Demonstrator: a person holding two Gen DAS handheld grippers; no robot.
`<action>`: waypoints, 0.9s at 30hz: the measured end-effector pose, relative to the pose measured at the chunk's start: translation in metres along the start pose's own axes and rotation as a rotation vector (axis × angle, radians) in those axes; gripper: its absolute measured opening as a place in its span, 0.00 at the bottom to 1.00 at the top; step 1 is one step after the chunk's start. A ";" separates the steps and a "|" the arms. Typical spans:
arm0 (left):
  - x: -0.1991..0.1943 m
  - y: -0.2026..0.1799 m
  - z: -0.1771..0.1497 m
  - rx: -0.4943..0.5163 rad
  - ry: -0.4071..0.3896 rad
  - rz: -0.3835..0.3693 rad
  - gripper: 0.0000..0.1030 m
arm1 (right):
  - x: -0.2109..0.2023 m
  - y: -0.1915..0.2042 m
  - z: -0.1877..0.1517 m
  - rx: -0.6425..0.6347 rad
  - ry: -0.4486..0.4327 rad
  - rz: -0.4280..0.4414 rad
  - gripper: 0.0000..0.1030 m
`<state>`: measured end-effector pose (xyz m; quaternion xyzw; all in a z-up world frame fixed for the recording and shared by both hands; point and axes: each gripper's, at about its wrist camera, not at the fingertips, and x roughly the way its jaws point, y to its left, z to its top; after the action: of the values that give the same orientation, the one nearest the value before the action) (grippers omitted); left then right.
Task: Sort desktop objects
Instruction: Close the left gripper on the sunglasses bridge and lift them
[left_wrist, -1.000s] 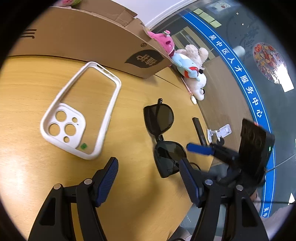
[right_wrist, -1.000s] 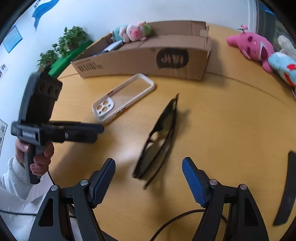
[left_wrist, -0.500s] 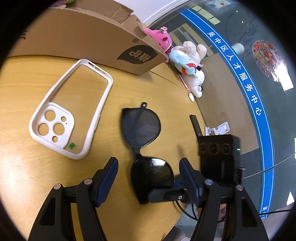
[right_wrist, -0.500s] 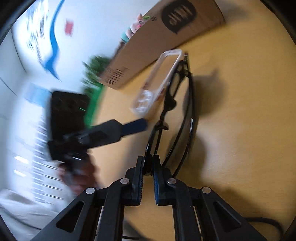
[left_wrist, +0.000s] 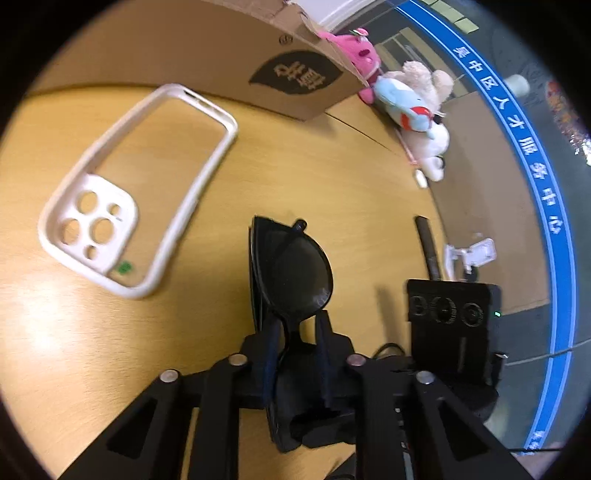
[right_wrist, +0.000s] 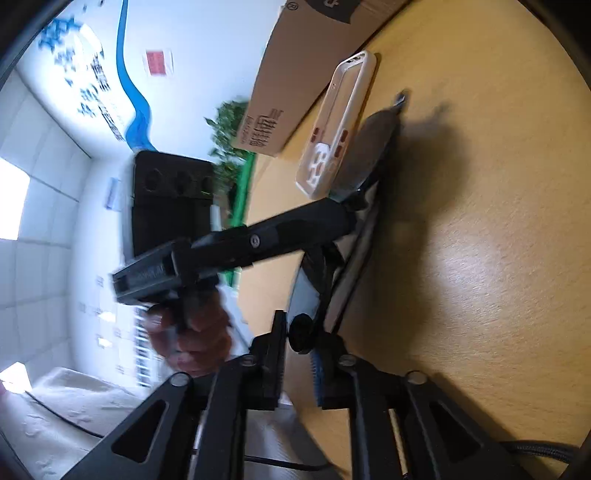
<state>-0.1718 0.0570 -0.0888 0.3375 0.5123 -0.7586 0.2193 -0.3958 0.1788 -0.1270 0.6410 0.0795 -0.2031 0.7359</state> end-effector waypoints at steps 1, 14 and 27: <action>-0.002 -0.001 0.000 -0.001 -0.009 0.021 0.15 | -0.002 0.003 0.000 -0.017 0.009 -0.044 0.18; 0.008 -0.007 -0.003 0.037 -0.041 0.113 0.09 | -0.069 0.027 0.012 -0.079 -0.149 -0.368 0.50; -0.030 -0.004 -0.015 0.037 -0.080 0.023 0.28 | -0.054 0.040 0.037 -0.040 -0.174 -0.428 0.54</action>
<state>-0.1504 0.0720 -0.0682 0.3170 0.4850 -0.7783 0.2421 -0.4344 0.1570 -0.0641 0.5750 0.1538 -0.4074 0.6926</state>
